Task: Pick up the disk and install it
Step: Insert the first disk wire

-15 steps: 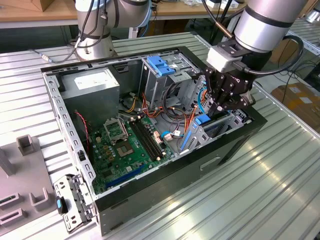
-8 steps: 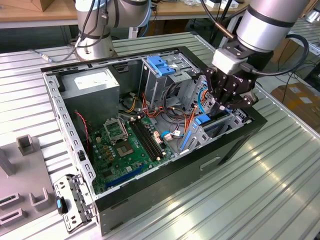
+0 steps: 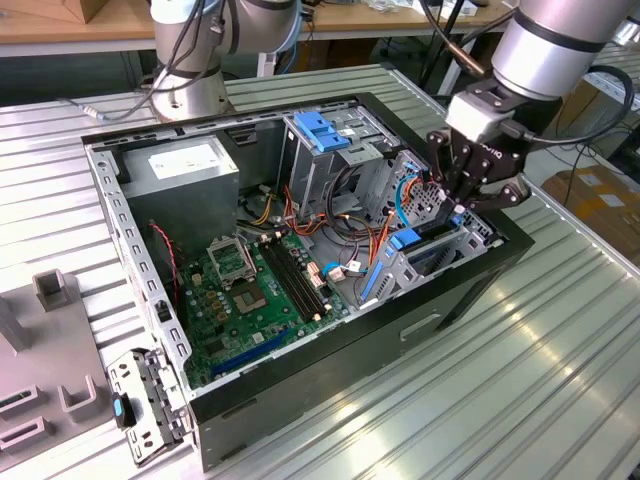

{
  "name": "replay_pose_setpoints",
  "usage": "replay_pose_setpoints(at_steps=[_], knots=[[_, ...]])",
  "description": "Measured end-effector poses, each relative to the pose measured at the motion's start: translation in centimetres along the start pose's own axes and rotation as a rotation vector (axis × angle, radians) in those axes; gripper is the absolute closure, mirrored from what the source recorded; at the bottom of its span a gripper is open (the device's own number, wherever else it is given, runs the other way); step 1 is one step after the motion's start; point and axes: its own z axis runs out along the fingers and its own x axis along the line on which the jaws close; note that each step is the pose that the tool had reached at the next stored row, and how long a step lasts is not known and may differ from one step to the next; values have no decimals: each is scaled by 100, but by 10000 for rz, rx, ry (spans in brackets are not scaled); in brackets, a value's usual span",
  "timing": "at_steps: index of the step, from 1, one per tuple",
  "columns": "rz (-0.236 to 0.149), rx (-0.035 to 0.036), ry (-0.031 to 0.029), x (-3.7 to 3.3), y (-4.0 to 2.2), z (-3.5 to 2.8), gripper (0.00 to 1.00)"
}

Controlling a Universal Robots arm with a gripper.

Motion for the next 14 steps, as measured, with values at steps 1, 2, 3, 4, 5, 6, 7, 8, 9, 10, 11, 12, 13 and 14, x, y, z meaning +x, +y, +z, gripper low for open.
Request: replay_pose_setpoints(at_steps=[1,2,3,4,5,6,7,8,9,10,11,12,13,14], knots=[[-10,-1,2,-9,-19,-1,89],[-18,-1,3,-18,-37,-1,89],[-35,0,1,-29,-57,0,89],[-69,-1,3,-28,-67,-1,89],[-291,1,-2,-29,-71,-1,89],[-587,3,-4,-28,-73,-8,89],[-716,-9,-7,-28,-76,-35,89],[-788,-31,-13,-28,-78,-85,89],[-849,-69,-18,-27,-83,-138,89],[-871,-88,-22,-27,-85,-161,89],[-902,-108,-26,-27,-89,-181,89],[-944,-126,-30,-26,-92,-193,89],[-965,-130,-35,-27,-95,-192,89],[-975,-131,-33,-28,-96,-193,89]])
